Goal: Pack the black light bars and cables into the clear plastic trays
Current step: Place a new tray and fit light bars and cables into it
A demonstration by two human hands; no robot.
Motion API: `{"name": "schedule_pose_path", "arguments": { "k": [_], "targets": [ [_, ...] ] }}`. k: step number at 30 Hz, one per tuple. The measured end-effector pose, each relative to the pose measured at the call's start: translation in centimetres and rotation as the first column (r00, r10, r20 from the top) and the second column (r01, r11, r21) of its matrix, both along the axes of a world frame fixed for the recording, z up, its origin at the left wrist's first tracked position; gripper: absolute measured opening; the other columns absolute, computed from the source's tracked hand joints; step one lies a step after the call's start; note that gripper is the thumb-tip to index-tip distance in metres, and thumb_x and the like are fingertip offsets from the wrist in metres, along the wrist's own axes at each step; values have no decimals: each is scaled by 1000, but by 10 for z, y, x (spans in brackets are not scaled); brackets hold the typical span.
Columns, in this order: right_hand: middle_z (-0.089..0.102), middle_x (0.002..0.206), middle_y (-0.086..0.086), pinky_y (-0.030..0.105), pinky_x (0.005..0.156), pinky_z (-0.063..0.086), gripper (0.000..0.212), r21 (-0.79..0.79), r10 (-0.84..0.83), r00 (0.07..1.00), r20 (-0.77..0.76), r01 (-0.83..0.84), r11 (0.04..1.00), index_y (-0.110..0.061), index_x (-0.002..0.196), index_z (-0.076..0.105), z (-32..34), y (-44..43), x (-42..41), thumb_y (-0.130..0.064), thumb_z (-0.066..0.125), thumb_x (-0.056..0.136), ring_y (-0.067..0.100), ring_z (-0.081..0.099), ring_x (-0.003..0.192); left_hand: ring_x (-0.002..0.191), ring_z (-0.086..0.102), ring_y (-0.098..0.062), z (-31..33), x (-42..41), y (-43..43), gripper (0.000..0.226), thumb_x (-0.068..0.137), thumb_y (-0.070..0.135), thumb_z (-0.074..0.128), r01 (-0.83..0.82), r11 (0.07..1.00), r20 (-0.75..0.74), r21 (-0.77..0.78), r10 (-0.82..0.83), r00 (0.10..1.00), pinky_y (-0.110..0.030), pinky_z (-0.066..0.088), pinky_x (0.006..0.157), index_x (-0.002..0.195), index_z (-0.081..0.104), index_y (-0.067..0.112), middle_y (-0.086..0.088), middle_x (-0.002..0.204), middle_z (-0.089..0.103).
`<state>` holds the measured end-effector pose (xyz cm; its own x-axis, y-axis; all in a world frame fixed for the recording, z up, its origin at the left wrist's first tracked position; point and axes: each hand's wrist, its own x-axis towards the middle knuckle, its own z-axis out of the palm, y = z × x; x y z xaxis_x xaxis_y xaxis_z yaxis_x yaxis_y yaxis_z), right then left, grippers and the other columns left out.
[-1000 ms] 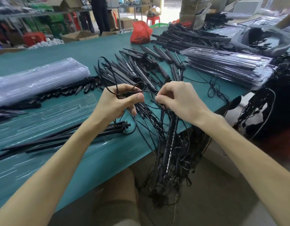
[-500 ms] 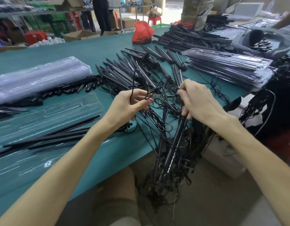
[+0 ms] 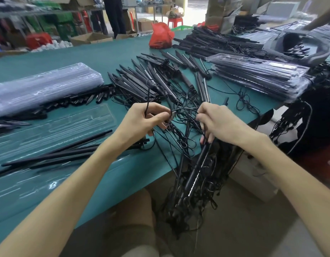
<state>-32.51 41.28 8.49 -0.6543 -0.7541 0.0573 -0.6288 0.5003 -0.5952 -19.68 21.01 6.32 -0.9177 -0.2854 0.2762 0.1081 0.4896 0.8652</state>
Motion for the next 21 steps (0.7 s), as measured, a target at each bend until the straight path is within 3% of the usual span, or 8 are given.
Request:
{"name": "schedule_pose_path", "arguments": {
  "k": [3, 7, 10, 17, 21],
  "targets": [
    [66, 78, 11, 42, 52, 59, 18, 15, -16, 999, -30, 16, 1000, -10, 95, 53, 4, 7, 4, -19, 42, 107, 18, 69, 49, 79, 76, -19, -4, 1, -2, 15, 99, 19, 64, 14, 1000, 2, -9, -14, 1000, -34, 54, 49, 107, 74, 11, 1, 90, 78],
    [67, 76, 6, 47, 60, 58, 20, -1, -29, 967, -252, 29, 1000, -15, 93, 55, 19, 7, 12, -24, 44, 106, 23, 67, 54, 72, 75, -14, -11, 1, -5, 11, 98, 18, 66, -16, 1000, -5, 10, 16, 1000, -35, 54, 46, 102, 75, 13, 2, 80, 77],
    [66, 74, 6, 46, 60, 57, 20, -29, -28, 950, -312, 20, 999, -14, 94, 56, 29, 6, 17, -24, 43, 106, 23, 66, 56, 75, 76, -21, -12, 0, -9, 14, 99, 20, 63, -8, 999, -10, 45, 9, 1000, -34, 52, 46, 101, 74, 10, -4, 88, 77],
    [65, 69, 4, 35, 44, 54, 17, -204, -38, 969, -244, -12, 979, -16, 92, 54, 23, 1, 24, -21, 46, 106, 10, 66, 45, 78, 76, -24, -13, -1, -10, 13, 98, 18, 66, 41, 999, 19, 23, -42, 999, -32, 51, 50, 102, 76, 13, -4, 90, 78],
    [66, 71, 8, 28, 41, 53, 16, -217, -54, 987, -150, 20, 976, -15, 93, 54, 17, -7, 20, -20, 46, 106, 13, 66, 44, 68, 68, -8, -10, -4, -2, 10, 89, 19, 76, 104, 994, 42, -37, -103, 994, -19, 49, 54, 98, 80, 17, 3, 77, 75]
  ]
}}
